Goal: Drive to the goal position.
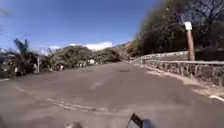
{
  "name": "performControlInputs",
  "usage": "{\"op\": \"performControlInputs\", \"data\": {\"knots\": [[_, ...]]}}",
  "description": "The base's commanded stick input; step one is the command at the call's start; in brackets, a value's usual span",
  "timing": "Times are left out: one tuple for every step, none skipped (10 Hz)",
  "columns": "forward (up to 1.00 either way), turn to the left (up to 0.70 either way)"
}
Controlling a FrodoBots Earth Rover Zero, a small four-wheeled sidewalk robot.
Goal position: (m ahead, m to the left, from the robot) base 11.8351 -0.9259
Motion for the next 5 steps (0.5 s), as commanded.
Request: {"op": "performControlInputs", "data": {"knots": [[0.85, 0.00], [0.85, 0.00], [0.85, 0.00], [0.85, 0.00], [0.85, 0.00]]}}
